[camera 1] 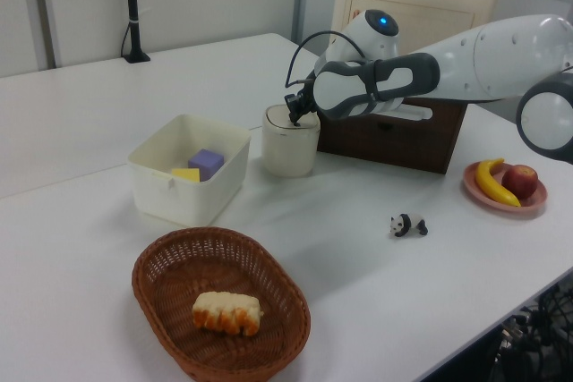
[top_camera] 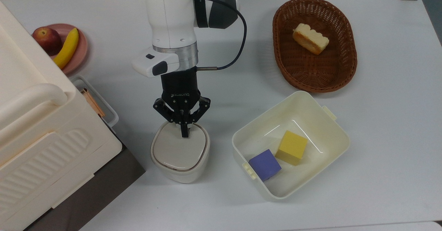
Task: Close the trash can
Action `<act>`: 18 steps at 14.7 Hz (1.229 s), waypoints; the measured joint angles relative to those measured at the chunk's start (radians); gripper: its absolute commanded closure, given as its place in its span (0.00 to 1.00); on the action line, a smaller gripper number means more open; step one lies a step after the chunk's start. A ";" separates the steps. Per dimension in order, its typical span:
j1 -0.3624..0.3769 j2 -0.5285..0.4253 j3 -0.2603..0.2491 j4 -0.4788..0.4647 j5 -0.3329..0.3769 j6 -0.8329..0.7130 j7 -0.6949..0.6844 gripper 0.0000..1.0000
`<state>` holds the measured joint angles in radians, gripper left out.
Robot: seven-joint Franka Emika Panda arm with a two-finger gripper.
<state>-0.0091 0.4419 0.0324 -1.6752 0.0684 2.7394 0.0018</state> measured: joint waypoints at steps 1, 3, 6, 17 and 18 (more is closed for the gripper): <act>0.000 0.000 0.000 -0.002 -0.003 0.000 0.000 1.00; 0.002 0.000 0.001 -0.006 -0.010 0.001 0.000 1.00; 0.003 0.004 0.001 -0.006 -0.044 0.007 0.000 1.00; -0.001 -0.194 0.000 0.018 -0.060 -0.150 0.096 0.73; 0.000 -0.248 0.000 0.018 -0.060 -0.258 0.099 0.40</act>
<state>-0.0087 0.1937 0.0324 -1.6570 0.0087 2.4814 0.1007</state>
